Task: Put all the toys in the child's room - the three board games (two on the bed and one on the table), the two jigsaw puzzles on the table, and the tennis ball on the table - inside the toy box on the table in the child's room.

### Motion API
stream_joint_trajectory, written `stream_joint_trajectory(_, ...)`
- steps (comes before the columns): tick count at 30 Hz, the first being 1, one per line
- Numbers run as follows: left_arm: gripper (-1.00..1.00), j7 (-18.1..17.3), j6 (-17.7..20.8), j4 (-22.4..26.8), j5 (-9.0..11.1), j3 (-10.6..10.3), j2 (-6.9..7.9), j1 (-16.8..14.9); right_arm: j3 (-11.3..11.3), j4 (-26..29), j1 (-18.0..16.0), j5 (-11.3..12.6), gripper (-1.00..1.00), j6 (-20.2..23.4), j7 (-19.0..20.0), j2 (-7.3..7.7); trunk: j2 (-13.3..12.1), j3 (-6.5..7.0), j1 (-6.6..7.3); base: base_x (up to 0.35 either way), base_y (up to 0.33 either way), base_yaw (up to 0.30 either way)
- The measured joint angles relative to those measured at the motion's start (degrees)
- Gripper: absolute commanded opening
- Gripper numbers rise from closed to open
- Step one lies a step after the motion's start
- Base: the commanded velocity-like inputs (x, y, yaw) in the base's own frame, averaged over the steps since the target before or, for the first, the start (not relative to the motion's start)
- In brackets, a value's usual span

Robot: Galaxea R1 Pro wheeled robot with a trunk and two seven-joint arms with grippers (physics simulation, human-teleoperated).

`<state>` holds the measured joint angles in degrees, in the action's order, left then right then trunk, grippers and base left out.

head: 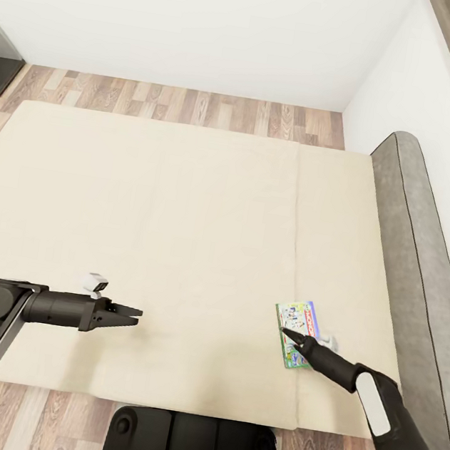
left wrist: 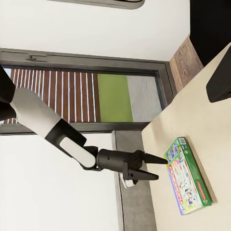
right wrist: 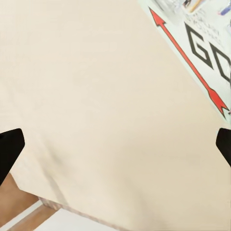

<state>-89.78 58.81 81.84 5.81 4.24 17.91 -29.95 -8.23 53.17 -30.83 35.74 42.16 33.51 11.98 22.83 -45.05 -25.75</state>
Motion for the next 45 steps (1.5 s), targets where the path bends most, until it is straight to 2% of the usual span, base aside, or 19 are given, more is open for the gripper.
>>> stream_joint_trajectory(6, 1.00, 0.0, 0.0, 0.0, 0.0, 0.0, 0.00, 0.0, 0.2, 0.7, -0.7, -0.1, 1.00, -0.6, -3.4, -1.16, 0.0, 0.00, 0.00, 0.000, 0.000, 0.000)
stream_joint_trajectory(16, 1.00, 0.0, -0.1, 0.0, -0.1, 0.0, 0.00, 0.0, 0.3, 5.6, -0.9, 0.2, 1.00, -0.5, -13.3, -2.49, 0.0, 0.00, 0.00, 0.000, 0.000, 0.000)
stream_joint_trajectory(29, 1.00, 0.0, -0.1, 0.0, -0.1, 0.0, 0.00, 0.0, 0.2, 6.8, -0.9, 0.1, 1.00, -1.0, -16.5, -2.62, 0.0, 0.00, 0.00, 0.000, 0.000, 0.000)
stream_joint_trajectory(32, 1.00, 0.0, -0.1, 0.0, -0.1, 0.0, 0.00, 0.0, 0.1, 6.8, -0.9, 0.1, 1.00, -1.2, -18.2, -2.64, 0.0, 0.00, 0.00, 0.000, 0.000, 0.000)
stream_joint_trajectory(38, 1.00, 0.0, -0.1, 0.0, -0.1, 0.0, 0.00, 0.0, -0.1, 6.8, -0.9, 0.3, 1.00, -3.8, -21.9, -2.61, 0.0, 0.00, 0.00, 0.000, 0.000, 0.000)
stream_joint_trajectory(45, 1.00, 0.0, -0.1, 0.0, -0.1, 0.0, 0.00, 0.0, -0.2, 6.8, -0.9, 0.2, 1.00, -5.2, -23.5, -2.65, 0.0, 0.00, 0.00, 0.000, 0.000, 0.000)
